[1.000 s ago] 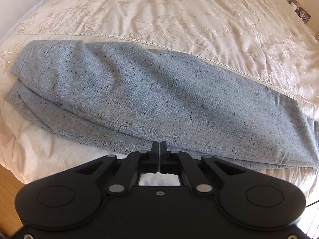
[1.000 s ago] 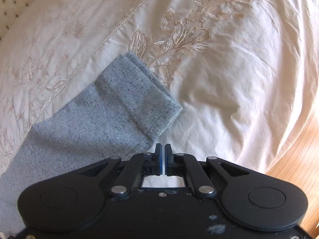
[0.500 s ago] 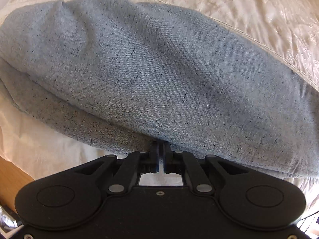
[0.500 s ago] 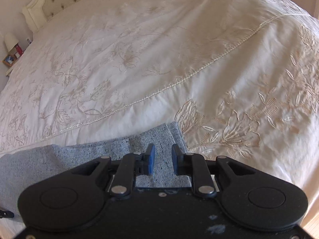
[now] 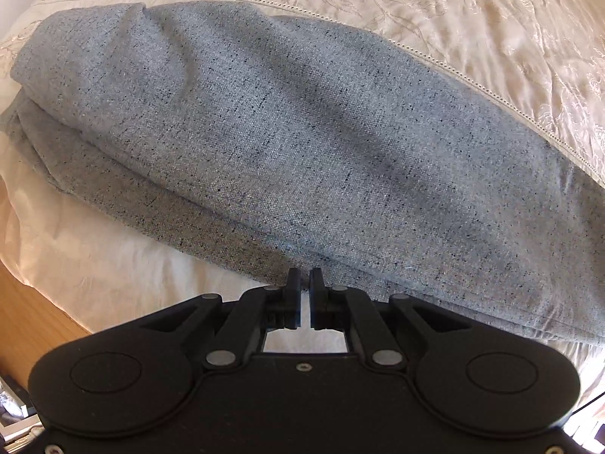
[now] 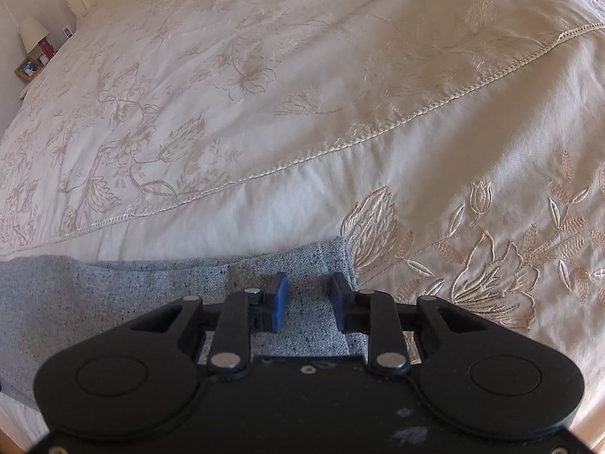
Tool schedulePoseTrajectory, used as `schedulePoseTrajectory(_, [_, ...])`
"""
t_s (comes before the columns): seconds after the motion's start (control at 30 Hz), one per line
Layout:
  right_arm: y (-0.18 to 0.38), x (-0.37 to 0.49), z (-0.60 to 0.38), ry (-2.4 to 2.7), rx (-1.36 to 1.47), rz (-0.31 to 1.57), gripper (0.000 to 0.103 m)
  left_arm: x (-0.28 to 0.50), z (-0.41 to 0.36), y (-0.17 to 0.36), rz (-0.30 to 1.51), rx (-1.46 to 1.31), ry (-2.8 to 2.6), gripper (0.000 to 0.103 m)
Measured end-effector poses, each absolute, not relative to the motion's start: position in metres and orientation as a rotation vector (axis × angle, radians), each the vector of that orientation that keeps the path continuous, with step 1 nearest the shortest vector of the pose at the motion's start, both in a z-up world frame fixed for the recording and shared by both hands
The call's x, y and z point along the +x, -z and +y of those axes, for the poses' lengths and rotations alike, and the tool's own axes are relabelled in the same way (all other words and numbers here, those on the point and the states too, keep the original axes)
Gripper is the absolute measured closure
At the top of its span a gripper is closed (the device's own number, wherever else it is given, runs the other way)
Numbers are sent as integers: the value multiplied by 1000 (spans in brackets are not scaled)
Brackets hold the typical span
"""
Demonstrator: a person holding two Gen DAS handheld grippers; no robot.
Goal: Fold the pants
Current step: 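Lower the folded leg and open both grippers to release the trousers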
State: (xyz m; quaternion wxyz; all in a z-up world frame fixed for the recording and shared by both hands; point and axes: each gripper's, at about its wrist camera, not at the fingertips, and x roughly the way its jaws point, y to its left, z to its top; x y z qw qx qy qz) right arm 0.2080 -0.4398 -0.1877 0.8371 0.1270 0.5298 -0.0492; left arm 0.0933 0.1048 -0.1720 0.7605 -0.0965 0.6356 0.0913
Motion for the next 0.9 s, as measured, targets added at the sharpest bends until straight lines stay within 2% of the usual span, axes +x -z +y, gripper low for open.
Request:
schedulePoseTrajectory(0.27, [189,215,-443,87,233,1117,70,99,86,162,1373,-146,-147,94])
schedulePoseTrajectory(0.33, [188,213,-444,64,259,1110,84,100,81,159,1366,-136,-137,94])
schedulePoseTrajectory(0.37, [186,212,-443,68,256,1105,98,103,81,159,1363,-136,-133,94])
schedulePoseTrajectory(0.5, [175,204,-433,98,167,1075,100,101,82,154,1356,-140,-127,94])
schedulePoseTrajectory(0.73, [186,209,-429,196,82,1114,99,99,80,155,1348,-124,-126,94])
schedulePoseTrajectory(0.83, [174,208,-422,256,53,1079,86,94,83,152,1343,-125,-131,94])
schedulePoseTrajectory(0.9, [155,201,-412,226,45,1004,85,90,87,149,1335,-126,-140,94])
